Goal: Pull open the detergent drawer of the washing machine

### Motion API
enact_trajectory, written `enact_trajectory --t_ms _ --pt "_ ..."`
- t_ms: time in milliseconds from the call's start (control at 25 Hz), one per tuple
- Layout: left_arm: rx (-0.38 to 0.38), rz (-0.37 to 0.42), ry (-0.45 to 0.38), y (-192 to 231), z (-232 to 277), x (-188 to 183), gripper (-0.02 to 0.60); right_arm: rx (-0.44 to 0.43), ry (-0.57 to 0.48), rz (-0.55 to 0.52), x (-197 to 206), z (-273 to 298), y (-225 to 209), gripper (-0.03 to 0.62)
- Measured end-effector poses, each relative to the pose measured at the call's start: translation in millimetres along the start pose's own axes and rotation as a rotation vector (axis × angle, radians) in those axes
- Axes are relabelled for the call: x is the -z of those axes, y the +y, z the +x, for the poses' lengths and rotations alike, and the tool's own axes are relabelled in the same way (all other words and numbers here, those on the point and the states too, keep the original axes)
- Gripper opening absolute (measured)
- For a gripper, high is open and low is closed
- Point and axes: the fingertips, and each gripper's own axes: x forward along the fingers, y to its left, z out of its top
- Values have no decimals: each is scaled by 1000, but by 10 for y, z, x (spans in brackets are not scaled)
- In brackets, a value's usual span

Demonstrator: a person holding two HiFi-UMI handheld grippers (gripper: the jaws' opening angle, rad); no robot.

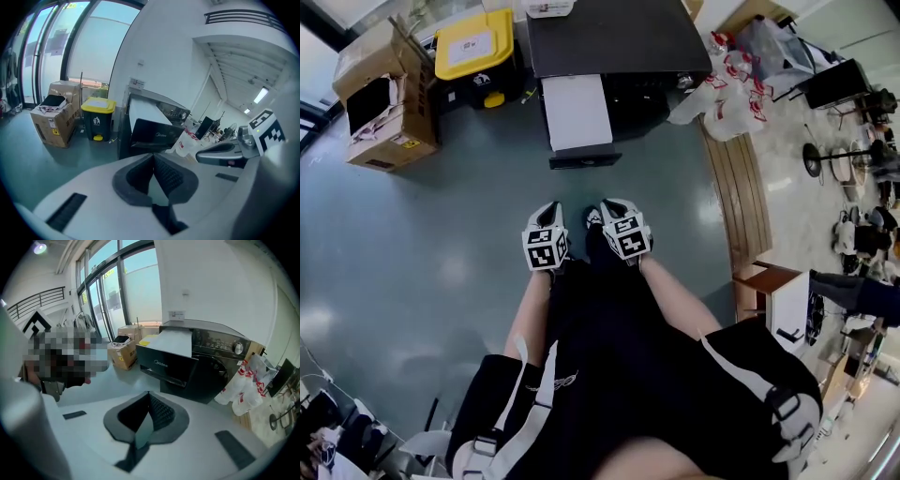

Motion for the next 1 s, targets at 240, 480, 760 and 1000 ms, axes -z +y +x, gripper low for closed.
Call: enact_trajectory --t_ms 240,480,760,1000 --pt "23 -51 16 -207 -125 65 20 -11 -5 -63 -47 -179 93 9" --pt "33 -25 -64 -438 -196 -337 20 -47 -101 -89 -496 -378 98 9" --pt "56 -40 -167 -746 -346 -864 20 -44 -246 -84 -1121 -716 -103 9" --pt "122 -41 -265 -902 -562 -1455 21 -48 -392 -54 -1655 -1103 -230 9"
